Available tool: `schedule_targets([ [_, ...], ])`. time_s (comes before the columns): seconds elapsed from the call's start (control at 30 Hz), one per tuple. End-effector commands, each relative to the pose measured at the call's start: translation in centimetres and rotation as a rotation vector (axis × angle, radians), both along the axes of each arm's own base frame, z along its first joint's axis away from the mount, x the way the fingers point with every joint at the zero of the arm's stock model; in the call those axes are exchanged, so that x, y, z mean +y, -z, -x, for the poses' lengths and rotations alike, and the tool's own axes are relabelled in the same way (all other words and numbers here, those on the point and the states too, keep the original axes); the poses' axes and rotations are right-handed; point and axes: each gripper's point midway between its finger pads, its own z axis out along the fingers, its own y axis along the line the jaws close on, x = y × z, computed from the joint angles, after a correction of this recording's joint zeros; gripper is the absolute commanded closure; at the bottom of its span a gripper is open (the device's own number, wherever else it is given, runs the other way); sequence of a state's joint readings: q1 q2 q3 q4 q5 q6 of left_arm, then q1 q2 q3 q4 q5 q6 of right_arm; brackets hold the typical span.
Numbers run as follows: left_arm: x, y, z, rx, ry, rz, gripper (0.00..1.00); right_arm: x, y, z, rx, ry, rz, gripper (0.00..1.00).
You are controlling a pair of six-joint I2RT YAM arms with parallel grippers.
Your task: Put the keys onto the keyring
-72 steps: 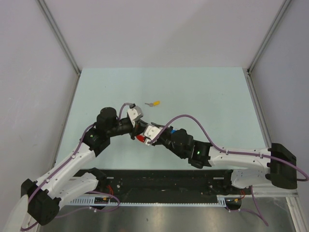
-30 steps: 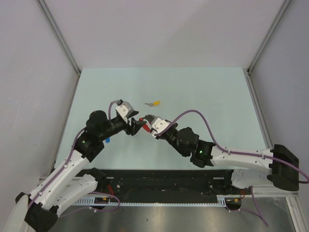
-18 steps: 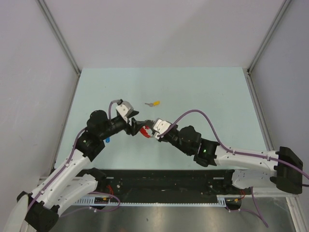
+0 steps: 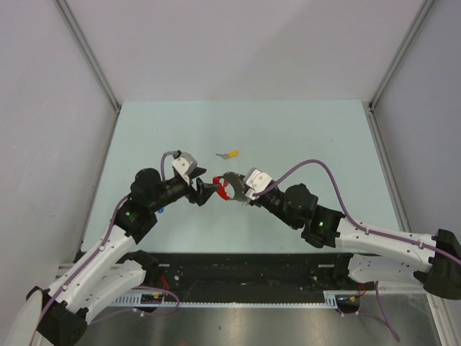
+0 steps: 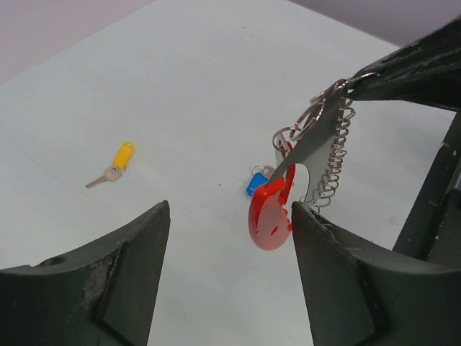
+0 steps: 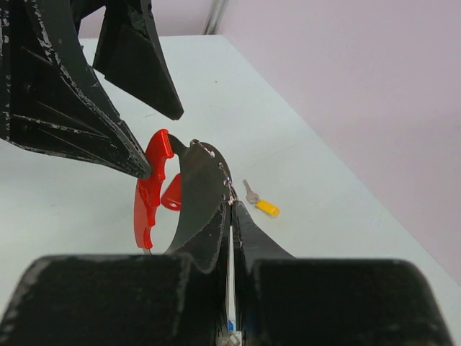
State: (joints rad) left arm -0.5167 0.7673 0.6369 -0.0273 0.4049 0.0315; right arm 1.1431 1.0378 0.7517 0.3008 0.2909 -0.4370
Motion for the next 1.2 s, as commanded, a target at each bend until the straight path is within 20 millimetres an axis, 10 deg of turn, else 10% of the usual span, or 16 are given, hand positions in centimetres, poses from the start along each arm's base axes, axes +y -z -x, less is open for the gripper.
schedule_targets([
  [0.0, 0.2, -1.3, -0.4, 0.014, -0.078, 0.122, 0.27, -0.6, -2.4, -0.1, -0.002, 0.028, -0.095, 1.0],
  [1.0, -1.7, 0.8, -2.1, 0.033, -0.354, 0.33, 0.42, -0.5, -1.0, 1.0, 0.058, 0.051, -0.073, 1.0],
  [1.17, -2.2, 0.6, -2.2, 0.039, -0.341, 0.314, 0.67, -0.6, -0.5, 1.3, 0.065, 0.04, -0.048, 1.0],
])
